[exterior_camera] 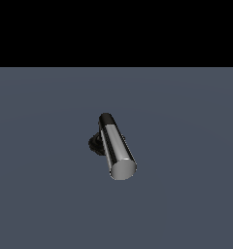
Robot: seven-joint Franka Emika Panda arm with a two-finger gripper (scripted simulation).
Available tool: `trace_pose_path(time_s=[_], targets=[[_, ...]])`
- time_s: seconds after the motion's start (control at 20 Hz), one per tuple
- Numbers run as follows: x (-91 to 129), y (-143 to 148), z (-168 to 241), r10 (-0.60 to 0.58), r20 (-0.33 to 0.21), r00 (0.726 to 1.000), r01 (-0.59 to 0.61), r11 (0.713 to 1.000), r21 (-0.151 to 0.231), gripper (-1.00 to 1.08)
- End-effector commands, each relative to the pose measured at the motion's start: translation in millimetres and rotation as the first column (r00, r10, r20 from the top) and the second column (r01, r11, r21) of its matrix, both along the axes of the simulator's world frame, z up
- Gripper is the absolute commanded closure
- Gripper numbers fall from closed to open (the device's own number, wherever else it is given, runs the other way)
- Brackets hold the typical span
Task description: Turn on the faucet by rotating a designated handle.
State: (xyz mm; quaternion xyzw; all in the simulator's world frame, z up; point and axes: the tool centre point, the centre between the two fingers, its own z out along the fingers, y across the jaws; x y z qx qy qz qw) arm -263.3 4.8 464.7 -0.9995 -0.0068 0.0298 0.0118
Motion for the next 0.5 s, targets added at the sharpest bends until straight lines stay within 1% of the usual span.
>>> trace_pose_path(time_s=[0.0,0.25,0.45], targets=[[0,0,0,0.000,0.000,1.000,0.000,1.000,0.000,1.08],[0,0,-6,0.005,0.001,1.000,-0.005,1.000,0.000,1.08],[1,1,-19,0.016,0.003,1.000,-0.016,1.000,-0.001,1.08]])
